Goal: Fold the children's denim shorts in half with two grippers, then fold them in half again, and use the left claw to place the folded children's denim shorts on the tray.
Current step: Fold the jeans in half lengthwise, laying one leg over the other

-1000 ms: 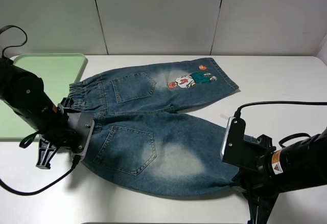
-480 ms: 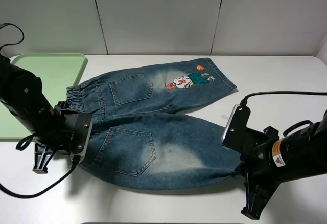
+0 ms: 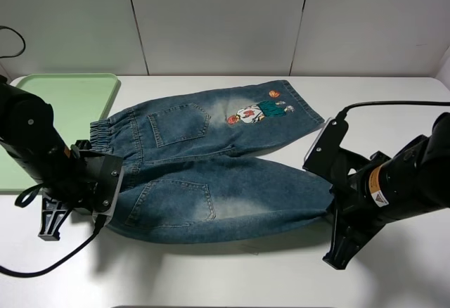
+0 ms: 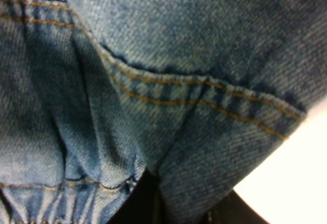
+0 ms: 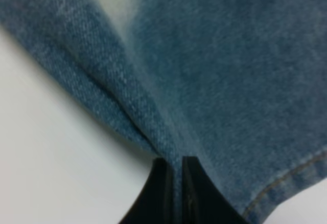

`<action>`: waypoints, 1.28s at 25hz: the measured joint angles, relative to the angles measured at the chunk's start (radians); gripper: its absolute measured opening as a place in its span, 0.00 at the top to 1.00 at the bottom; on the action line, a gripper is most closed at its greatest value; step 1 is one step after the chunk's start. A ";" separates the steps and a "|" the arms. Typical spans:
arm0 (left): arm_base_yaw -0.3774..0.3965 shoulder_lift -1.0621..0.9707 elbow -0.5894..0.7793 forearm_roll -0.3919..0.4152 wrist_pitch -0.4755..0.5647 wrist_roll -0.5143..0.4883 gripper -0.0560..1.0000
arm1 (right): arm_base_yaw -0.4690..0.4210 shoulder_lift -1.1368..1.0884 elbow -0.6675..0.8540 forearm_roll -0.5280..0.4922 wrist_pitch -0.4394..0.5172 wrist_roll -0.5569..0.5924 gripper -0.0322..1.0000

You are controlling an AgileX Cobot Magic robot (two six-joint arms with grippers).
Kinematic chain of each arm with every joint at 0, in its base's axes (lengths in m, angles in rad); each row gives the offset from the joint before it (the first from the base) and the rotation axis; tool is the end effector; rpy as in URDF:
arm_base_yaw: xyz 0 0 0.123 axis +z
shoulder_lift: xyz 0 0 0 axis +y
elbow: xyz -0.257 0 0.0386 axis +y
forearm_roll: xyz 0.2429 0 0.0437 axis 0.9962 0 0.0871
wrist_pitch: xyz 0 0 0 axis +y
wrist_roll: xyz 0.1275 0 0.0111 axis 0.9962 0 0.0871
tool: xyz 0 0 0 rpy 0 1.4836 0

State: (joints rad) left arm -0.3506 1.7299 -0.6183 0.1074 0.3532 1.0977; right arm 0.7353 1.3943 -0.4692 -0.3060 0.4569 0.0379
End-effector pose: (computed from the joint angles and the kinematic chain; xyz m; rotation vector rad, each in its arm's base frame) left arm 0.2368 -0.0815 0.0468 2.0763 2.1296 0.1700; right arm 0.1677 0.1287 0.0937 -1.2959 2.5079 -0.0796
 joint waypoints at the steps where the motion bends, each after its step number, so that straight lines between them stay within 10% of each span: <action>1: 0.000 -0.002 0.000 0.000 0.002 0.000 0.85 | 0.000 0.001 -0.013 -0.007 0.015 0.003 0.99; 32: 0.000 -0.210 0.002 0.000 0.117 -0.015 0.86 | 0.000 -0.092 -0.233 -0.135 0.203 0.052 0.99</action>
State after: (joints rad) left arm -0.3506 1.5198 -0.6164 0.1073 0.4701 1.0830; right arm 0.7353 1.3026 -0.7024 -0.4406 0.6603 0.0897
